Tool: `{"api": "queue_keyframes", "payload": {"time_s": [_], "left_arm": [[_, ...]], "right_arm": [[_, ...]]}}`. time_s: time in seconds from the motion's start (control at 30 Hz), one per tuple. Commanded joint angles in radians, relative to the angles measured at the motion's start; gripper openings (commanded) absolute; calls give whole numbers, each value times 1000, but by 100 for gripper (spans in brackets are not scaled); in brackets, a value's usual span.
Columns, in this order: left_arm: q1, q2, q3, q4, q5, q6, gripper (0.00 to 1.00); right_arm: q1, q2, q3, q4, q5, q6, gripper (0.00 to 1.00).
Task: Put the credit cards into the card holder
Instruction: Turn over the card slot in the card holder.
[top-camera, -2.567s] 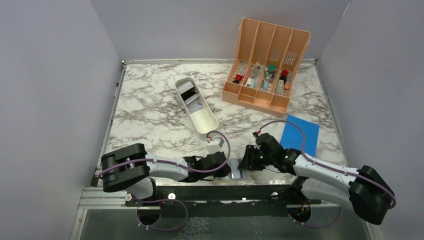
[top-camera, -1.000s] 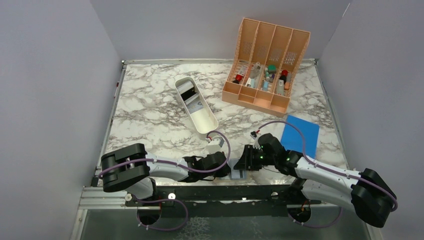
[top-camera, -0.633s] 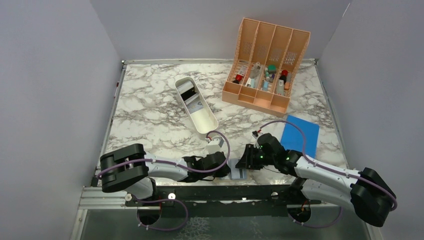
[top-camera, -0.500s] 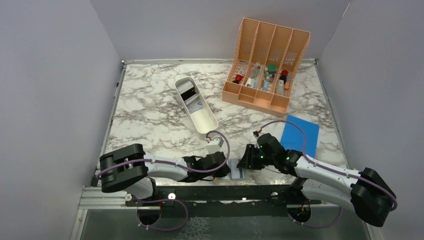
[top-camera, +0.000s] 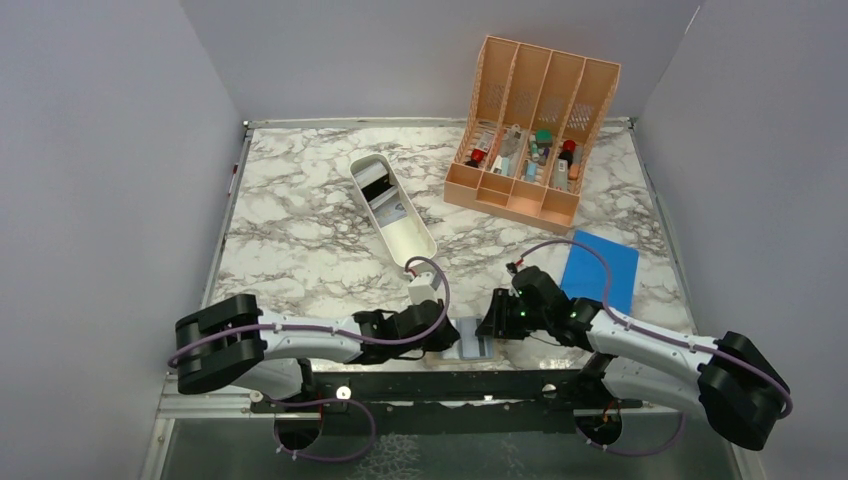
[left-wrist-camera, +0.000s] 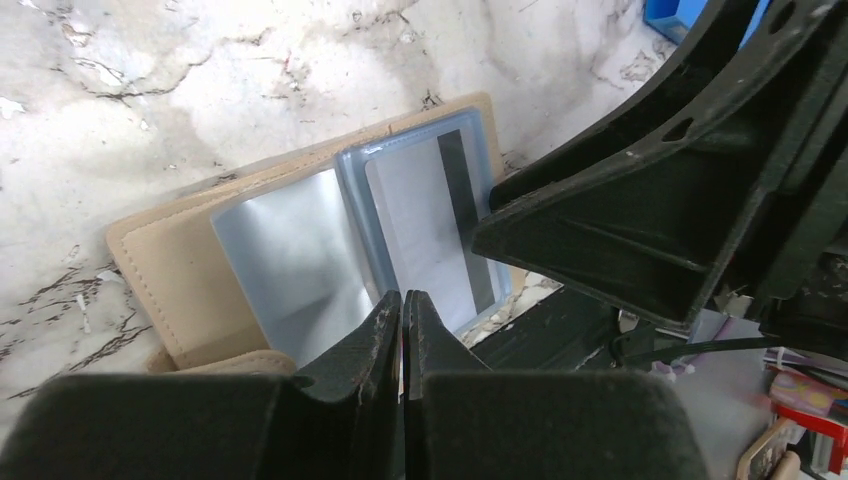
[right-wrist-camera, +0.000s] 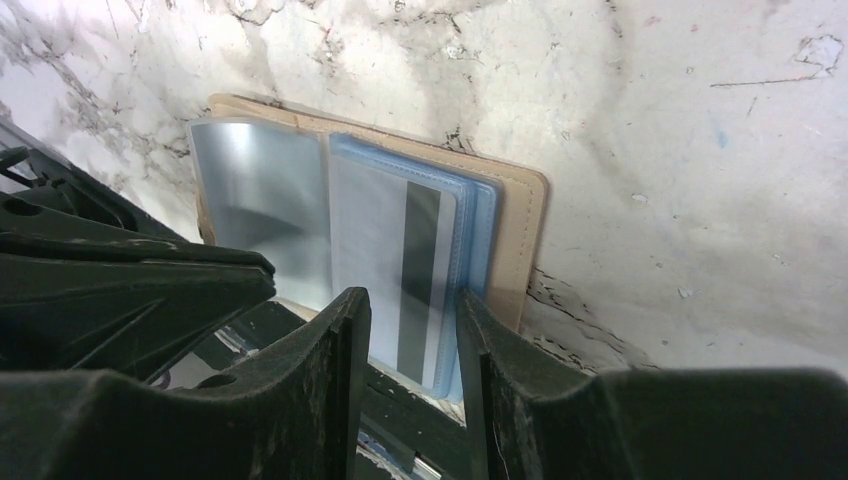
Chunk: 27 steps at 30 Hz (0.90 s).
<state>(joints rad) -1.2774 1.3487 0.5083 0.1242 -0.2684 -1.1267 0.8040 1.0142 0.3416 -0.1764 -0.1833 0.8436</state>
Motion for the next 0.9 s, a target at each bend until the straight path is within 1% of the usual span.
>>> {"api": "queue_keyframes", "payload": {"time_s": [0.0, 0.17, 0.63, 0.77, 0.87], "left_arm": [[1, -47, -46, -8, -45, -24, 8], [1, -46, -71, 4, -40, -33, 8], [1, -9, -98, 38, -37, -38, 8], [0, -6, -100, 37, -38, -40, 8], [1, -11, -102, 36, -40, -44, 8]], "right_arm": [[4, 13, 9, 23, 1, -7, 42], [4, 25, -8, 72, -42, 6, 42], [4, 28, -23, 127, -103, 24, 41], [4, 27, -19, 110, -85, 22, 41], [4, 19, 2, 51, -36, 6, 41]]}}
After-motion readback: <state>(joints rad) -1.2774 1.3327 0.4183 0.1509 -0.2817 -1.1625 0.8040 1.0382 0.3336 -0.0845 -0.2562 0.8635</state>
